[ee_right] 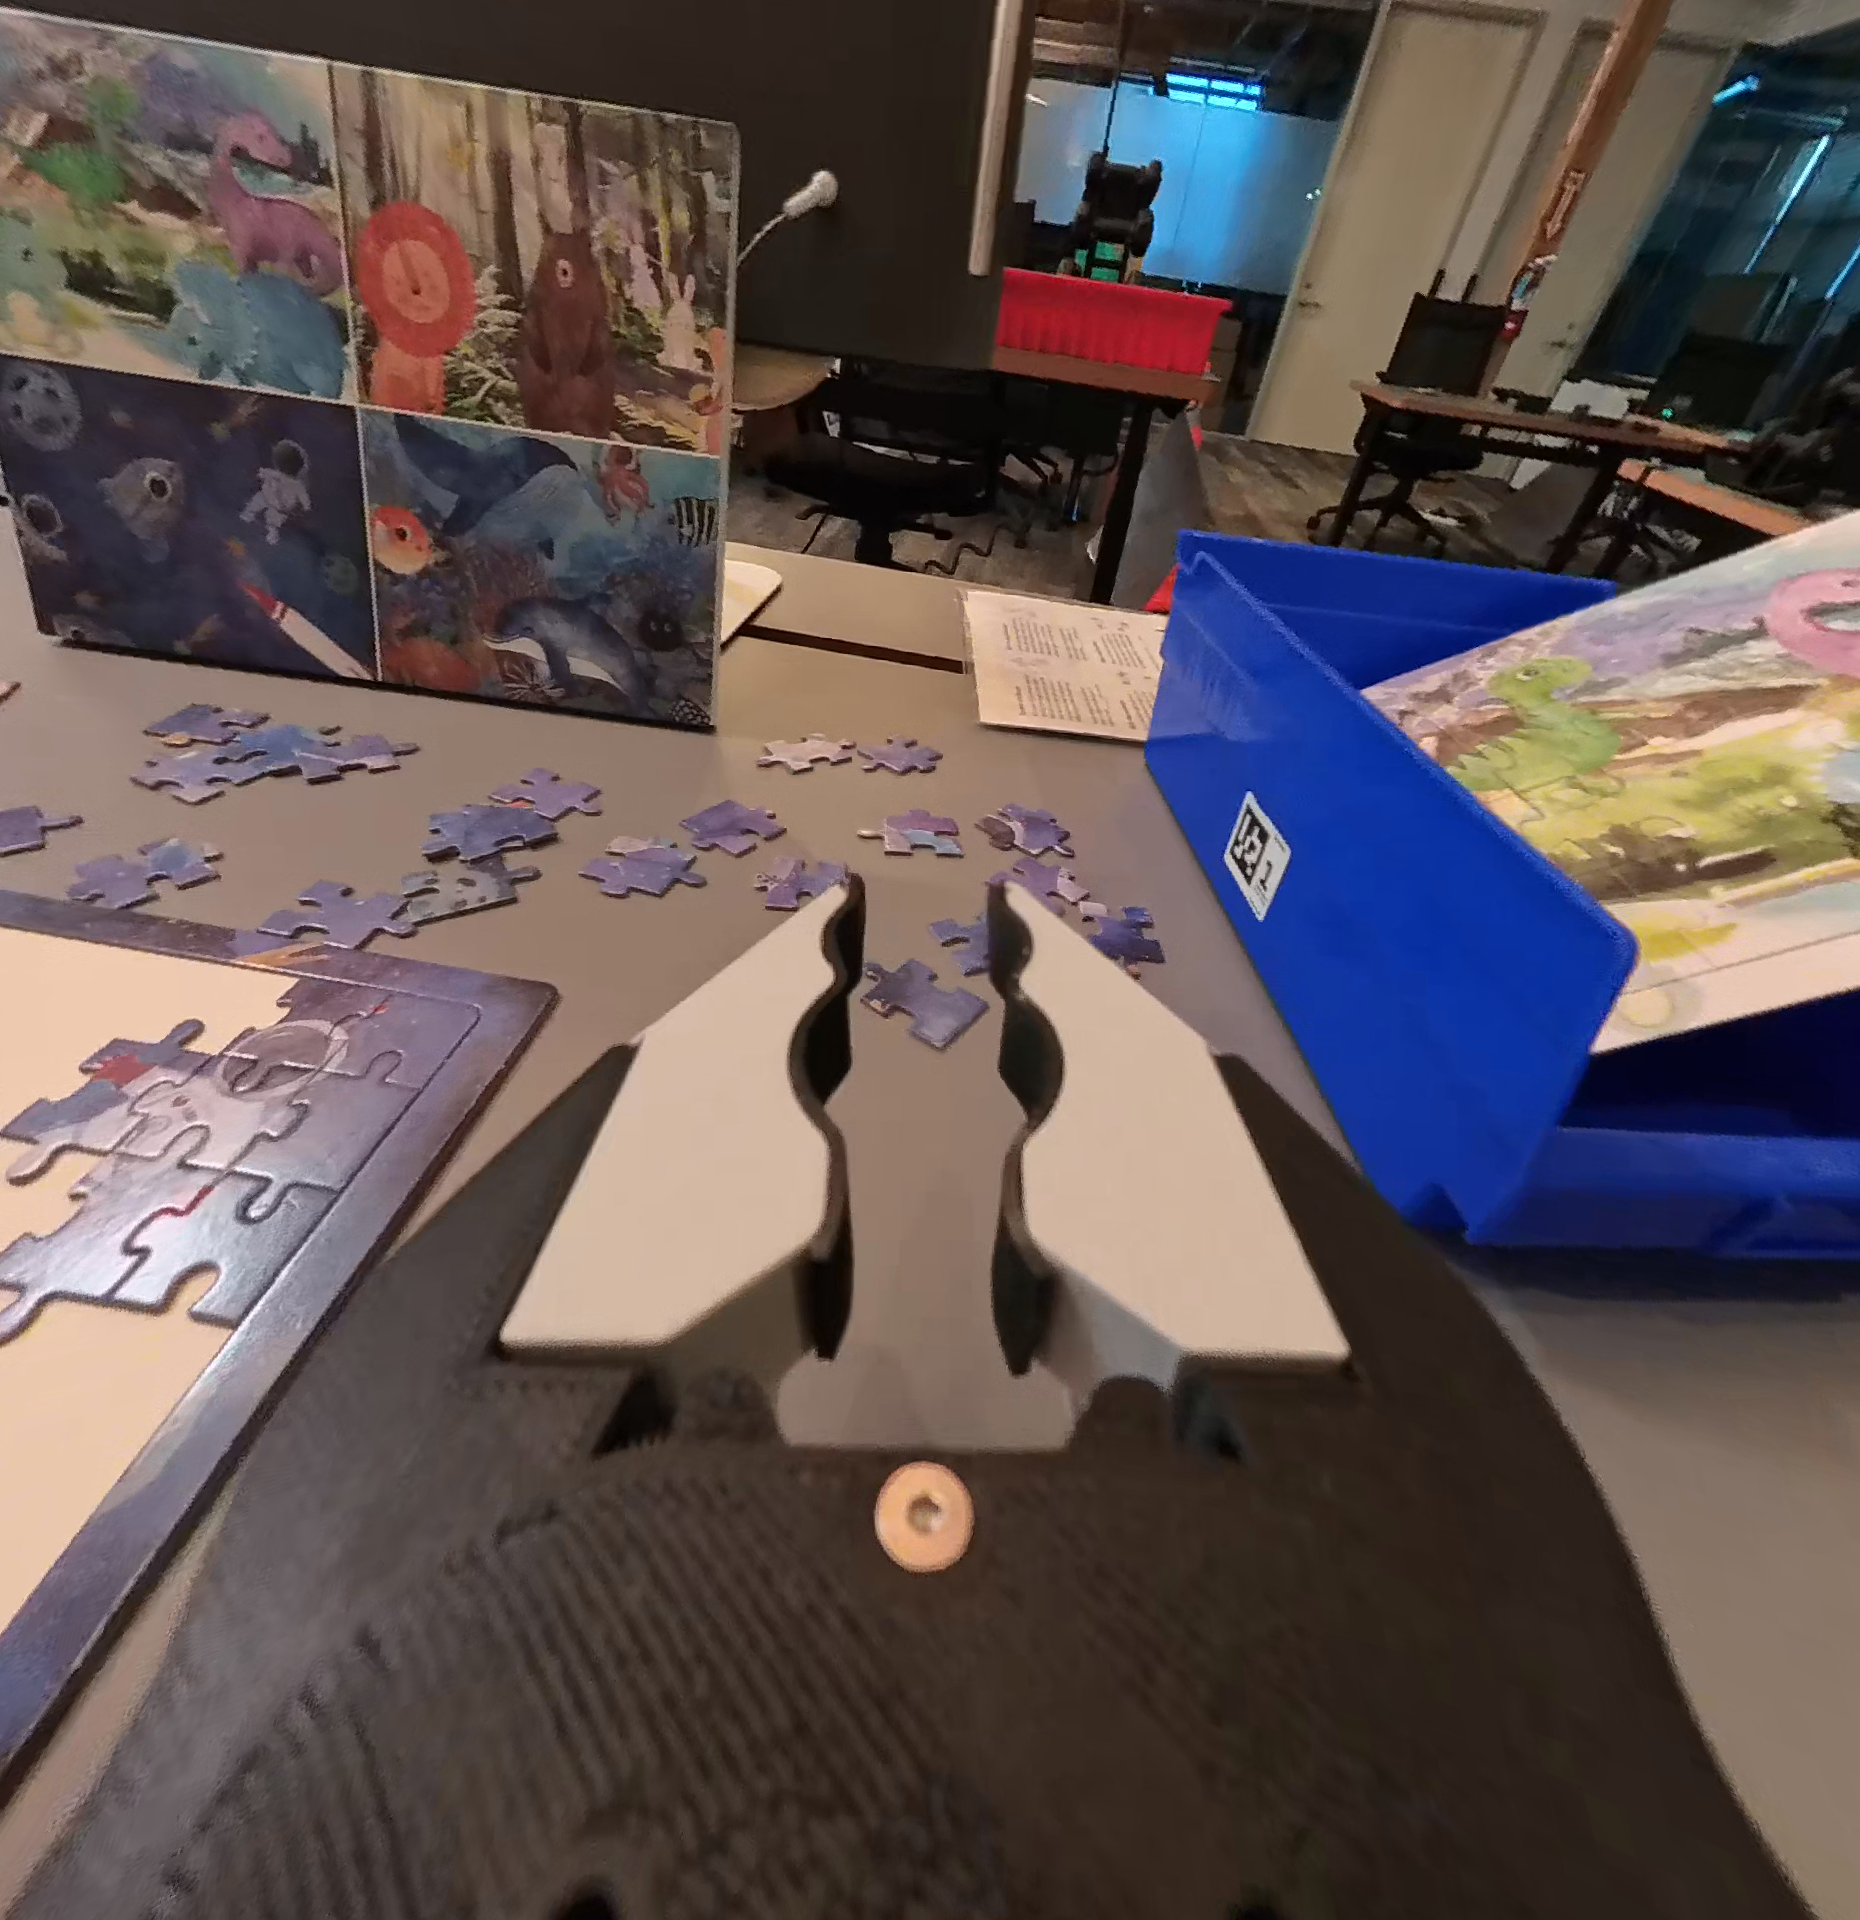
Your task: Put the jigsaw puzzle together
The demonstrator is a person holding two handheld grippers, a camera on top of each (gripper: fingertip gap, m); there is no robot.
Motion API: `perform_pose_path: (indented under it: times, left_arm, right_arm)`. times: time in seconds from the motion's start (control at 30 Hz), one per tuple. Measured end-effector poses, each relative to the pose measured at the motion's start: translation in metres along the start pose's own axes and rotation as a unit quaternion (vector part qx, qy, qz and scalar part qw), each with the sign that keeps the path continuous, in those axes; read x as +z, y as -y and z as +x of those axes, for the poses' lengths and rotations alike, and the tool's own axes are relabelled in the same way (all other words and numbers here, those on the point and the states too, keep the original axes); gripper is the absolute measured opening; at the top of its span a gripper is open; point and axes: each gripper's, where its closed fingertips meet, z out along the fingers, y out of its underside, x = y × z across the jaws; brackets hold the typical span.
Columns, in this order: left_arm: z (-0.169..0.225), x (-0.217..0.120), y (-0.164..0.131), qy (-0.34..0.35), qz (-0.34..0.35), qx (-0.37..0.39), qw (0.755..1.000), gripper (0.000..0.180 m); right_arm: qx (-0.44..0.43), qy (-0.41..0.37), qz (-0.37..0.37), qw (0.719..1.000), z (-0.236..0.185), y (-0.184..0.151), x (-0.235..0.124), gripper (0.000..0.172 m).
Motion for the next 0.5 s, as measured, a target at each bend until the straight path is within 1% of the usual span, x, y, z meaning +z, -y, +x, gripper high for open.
perform_pose_path:
  times: [0.07,0.2,0.3,0.4,0.5]
  left_arm:
    - [-0.003,-0.002,0.002,-0.005,0.009,-0.019,1.000,0.000]
    - [-0.010,-0.006,0.009,-0.005,0.037,-0.062,0.997,0.000]
    - [-0.012,-0.001,0.003,-0.017,0.038,-0.091,0.995,0.000]
    - [-0.019,0.003,-0.004,0.005,0.027,-0.086,0.996,0.000]
    - [-0.024,0.006,-0.010,0.028,0.014,-0.073,0.997,0.000]
  right_arm:
    - [-0.016,0.002,-0.005,1.000,-0.004,-0.001,0.001,0.020]
    - [-0.035,-0.006,-0.013,0.999,-0.006,-0.003,0.003,0.022]
    - [-0.027,-0.028,-0.010,0.999,0.001,-0.002,0.002,0.024]
    - [-0.008,-0.036,-0.002,0.999,0.007,0.000,0.000,0.029]
    - [0.014,-0.033,0.007,0.999,0.011,0.002,-0.001,0.031]
